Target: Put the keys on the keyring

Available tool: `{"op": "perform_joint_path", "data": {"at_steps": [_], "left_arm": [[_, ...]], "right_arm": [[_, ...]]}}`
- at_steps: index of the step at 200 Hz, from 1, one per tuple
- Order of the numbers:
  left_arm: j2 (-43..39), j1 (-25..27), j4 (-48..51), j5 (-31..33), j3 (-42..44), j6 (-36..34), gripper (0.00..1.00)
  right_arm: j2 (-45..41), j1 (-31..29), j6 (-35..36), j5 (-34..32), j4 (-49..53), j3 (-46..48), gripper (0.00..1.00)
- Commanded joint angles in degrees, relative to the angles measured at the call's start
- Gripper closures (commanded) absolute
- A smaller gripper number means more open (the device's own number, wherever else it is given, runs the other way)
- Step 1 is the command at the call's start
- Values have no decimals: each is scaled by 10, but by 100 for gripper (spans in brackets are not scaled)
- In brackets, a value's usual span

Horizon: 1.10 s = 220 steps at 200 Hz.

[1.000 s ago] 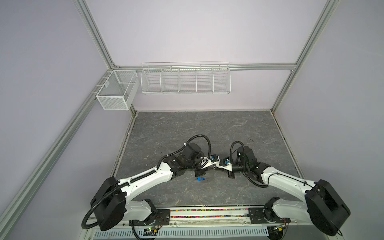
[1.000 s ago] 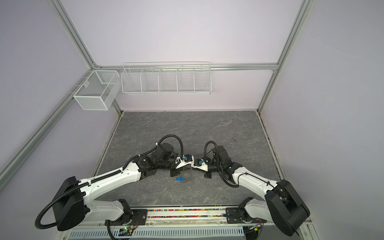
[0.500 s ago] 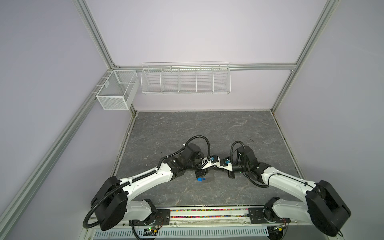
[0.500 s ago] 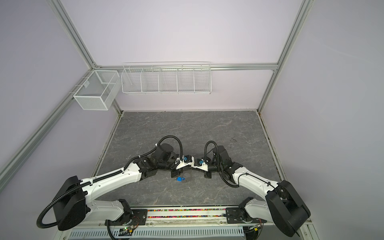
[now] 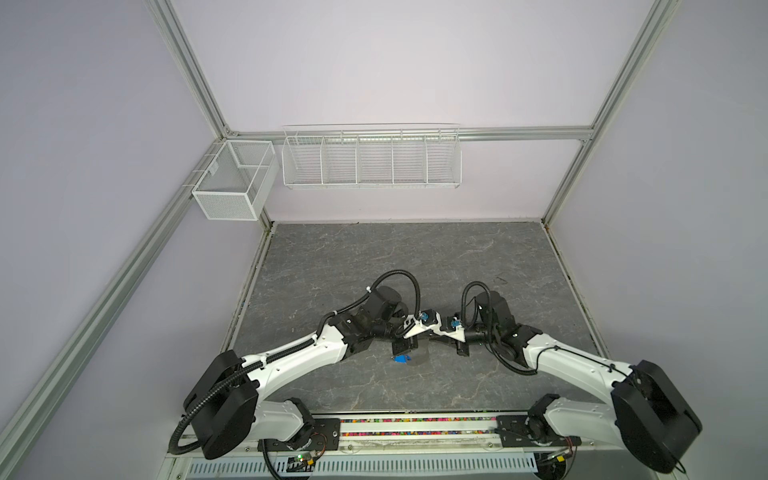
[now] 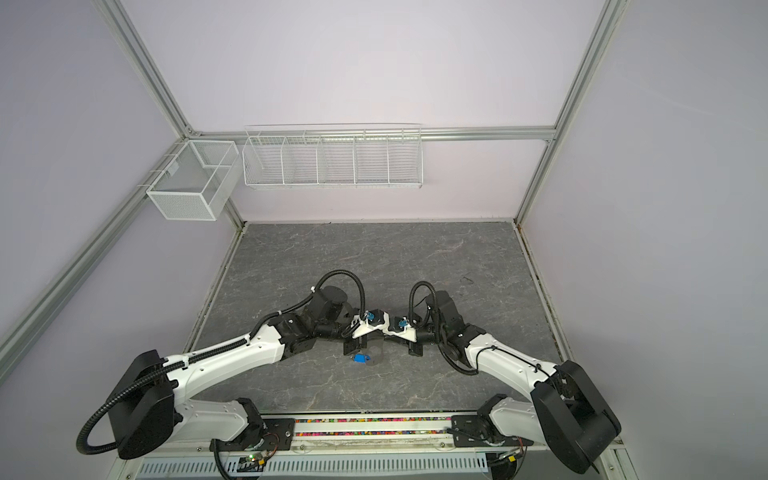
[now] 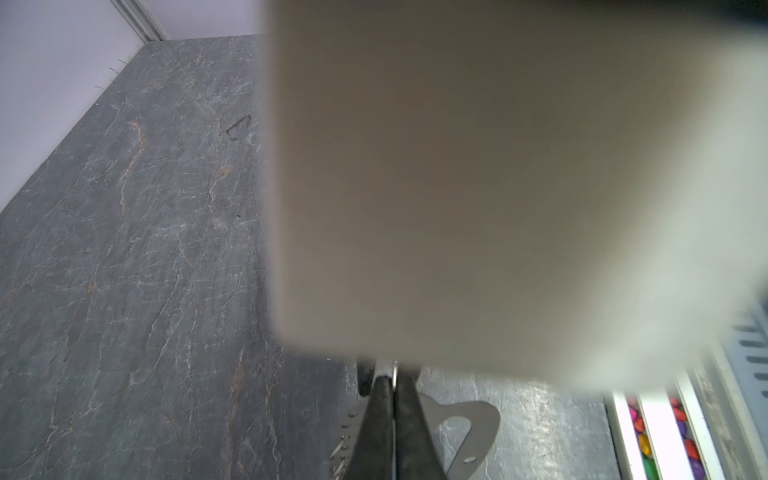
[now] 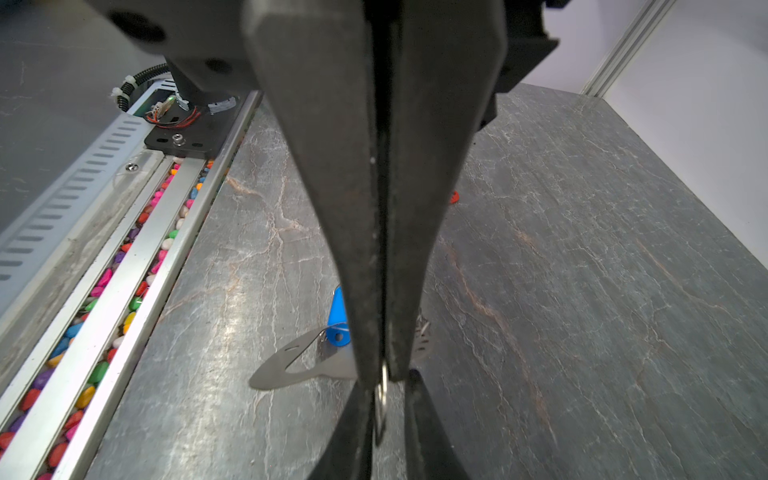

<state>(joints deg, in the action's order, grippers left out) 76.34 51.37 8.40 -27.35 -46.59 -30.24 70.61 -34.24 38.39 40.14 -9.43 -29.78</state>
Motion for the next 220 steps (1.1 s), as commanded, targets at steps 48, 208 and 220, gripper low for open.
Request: {"op": "perform_joint_path", "data": {"at_steps": [48, 208, 220], "left_arm": [[18, 2, -20, -41, 4, 2, 100], [-48, -39, 39, 127, 75, 223, 64], [-36, -39, 54, 165, 72, 278, 65]], "right_arm": [[-12, -2, 12, 12, 6, -23, 89], [-89, 33, 66, -9, 149, -55, 93], [-94, 35, 75, -15, 173, -63, 92]]}}
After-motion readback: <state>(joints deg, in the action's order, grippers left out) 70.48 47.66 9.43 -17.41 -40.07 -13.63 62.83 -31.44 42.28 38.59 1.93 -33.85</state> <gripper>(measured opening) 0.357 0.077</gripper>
